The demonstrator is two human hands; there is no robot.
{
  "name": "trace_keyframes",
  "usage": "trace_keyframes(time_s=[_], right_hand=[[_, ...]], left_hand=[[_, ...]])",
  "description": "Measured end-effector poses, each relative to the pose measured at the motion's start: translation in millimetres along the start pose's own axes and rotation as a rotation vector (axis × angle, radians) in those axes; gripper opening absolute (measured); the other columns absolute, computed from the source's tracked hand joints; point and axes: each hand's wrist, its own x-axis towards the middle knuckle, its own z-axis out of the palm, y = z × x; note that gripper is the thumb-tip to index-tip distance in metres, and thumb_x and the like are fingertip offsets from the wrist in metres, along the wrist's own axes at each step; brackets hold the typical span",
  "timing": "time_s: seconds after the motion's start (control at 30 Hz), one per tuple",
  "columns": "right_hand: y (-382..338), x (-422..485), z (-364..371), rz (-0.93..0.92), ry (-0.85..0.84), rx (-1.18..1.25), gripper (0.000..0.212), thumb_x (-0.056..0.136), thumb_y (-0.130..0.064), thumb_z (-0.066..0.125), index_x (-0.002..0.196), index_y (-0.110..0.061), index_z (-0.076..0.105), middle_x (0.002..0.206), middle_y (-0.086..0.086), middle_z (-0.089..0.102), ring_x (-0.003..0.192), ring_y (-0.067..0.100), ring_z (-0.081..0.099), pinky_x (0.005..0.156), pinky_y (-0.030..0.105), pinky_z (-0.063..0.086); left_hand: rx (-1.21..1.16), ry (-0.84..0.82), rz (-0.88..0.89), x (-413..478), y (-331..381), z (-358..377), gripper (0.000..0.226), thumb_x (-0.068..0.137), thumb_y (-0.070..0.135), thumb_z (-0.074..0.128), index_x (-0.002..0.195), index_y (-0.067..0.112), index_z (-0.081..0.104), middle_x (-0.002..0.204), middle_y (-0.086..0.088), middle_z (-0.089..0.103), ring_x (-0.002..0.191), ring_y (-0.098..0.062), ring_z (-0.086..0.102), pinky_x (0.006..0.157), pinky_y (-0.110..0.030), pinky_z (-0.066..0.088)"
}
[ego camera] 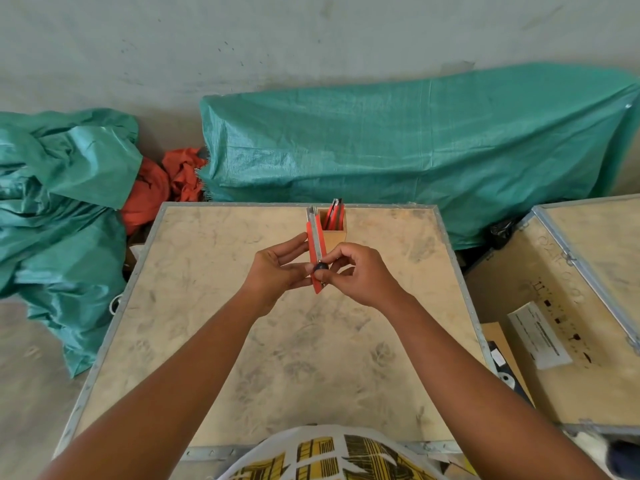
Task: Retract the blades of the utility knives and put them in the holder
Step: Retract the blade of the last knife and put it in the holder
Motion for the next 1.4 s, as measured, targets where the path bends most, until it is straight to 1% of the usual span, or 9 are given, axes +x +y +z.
trace_keyframes(time_s=[0.07, 0.23, 0.37, 0.53, 0.73, 0.83, 0.97, 1.3, 1.4], right_hand=[[1, 0, 1, -0.008, 0.018, -0.003, 0.023, 0.077, -0.022, 0.088, 0.096, -0.017, 0.075, 0.093, -0.007, 0.075, 0.080, 0.008, 0.072, 0.072, 0.025, 0.060], [0, 0, -8, -0.035, -0.043, 0.027, 0.039, 0.084, -0.018, 0.082, 0.122, -0.025, 0.073, 0.104, -0.008, 0.074, 0.082, 0.006, 0.070, 0.071, 0.021, 0.058], [0, 2, -11, -0.030, -0.012, -0.011, 0.026, 0.081, -0.016, 0.085, 0.105, -0.021, 0.079, 0.097, -0.009, 0.075, 0.081, 0.007, 0.071, 0.070, 0.023, 0.058], [4, 0, -6, -0.001, 0.064, 0.047, 0.023, 0.075, -0.023, 0.090, 0.091, -0.021, 0.073, 0.087, -0.014, 0.072, 0.076, 0.007, 0.071, 0.068, 0.016, 0.054], [11, 12, -15, 0.019, 0.067, 0.148, 0.030, 0.093, -0.020, 0.073, 0.123, -0.022, 0.073, 0.111, -0.007, 0.075, 0.091, 0.002, 0.071, 0.081, 0.022, 0.060], [14, 24, -21, 0.046, 0.063, 0.154, 0.033, 0.092, -0.013, 0.073, 0.123, -0.024, 0.073, 0.117, -0.003, 0.074, 0.094, 0.009, 0.072, 0.076, 0.027, 0.064], [19, 44, -28, 0.075, 0.058, 0.189, 0.035, 0.091, -0.007, 0.073, 0.122, -0.022, 0.074, 0.110, -0.003, 0.075, 0.087, 0.008, 0.072, 0.069, 0.023, 0.061], [47, 121, -41, 0.066, 0.131, 0.245, 0.038, 0.090, -0.002, 0.072, 0.120, -0.024, 0.074, 0.111, 0.002, 0.077, 0.095, 0.024, 0.075, 0.080, 0.036, 0.065], [63, 146, -41, 0.084, 0.205, 0.216, 0.036, 0.091, -0.001, 0.070, 0.118, -0.025, 0.075, 0.110, 0.003, 0.077, 0.092, 0.020, 0.075, 0.079, 0.039, 0.065]], left_hand=[[-0.001, 0.004, 0.000, 0, 0, 2, 0.061, 0.083, -0.013, 0.069, 0.137, 0.012, 0.059, 0.135, -0.001, 0.066, 0.096, -0.031, 0.076, 0.075, -0.039, 0.063], [-0.015, 0.012, 0.016, 4, 0, 2, 0.060, 0.083, -0.014, 0.068, 0.136, 0.014, 0.060, 0.134, 0.001, 0.066, 0.097, -0.030, 0.076, 0.077, -0.041, 0.063], [-0.017, 0.003, 0.007, 6, 2, 4, 0.060, 0.083, -0.012, 0.070, 0.136, 0.014, 0.060, 0.134, 0.002, 0.066, 0.098, -0.031, 0.076, 0.079, -0.043, 0.063], [0.010, -0.004, -0.002, 10, 3, 6, 0.060, 0.083, -0.012, 0.070, 0.136, 0.013, 0.060, 0.134, 0.001, 0.067, 0.098, -0.030, 0.076, 0.079, -0.043, 0.063], [0.075, -0.050, 0.004, 16, 2, 8, 0.059, 0.085, -0.013, 0.068, 0.136, 0.014, 0.060, 0.130, 0.006, 0.069, 0.096, -0.028, 0.077, 0.074, -0.038, 0.063], [0.097, -0.082, -0.006, 23, 3, 10, 0.059, 0.084, -0.013, 0.068, 0.135, 0.016, 0.061, 0.129, 0.006, 0.069, 0.095, -0.028, 0.077, 0.074, -0.037, 0.063], [0.153, -0.091, -0.009, 43, 9, 9, 0.060, 0.084, -0.011, 0.069, 0.137, 0.015, 0.059, 0.135, 0.003, 0.066, 0.098, -0.030, 0.076, 0.082, -0.045, 0.062], [0.170, -0.088, -0.023, 127, 28, 4, 0.057, 0.084, -0.012, 0.070, 0.137, 0.007, 0.058, 0.135, -0.005, 0.066, 0.103, -0.032, 0.074, 0.085, -0.045, 0.061], [0.209, 0.004, -0.030, 159, 23, -2, 0.054, 0.084, -0.007, 0.073, 0.134, 0.009, 0.062, 0.136, -0.006, 0.065, 0.097, -0.019, 0.075, 0.087, -0.040, 0.061]])
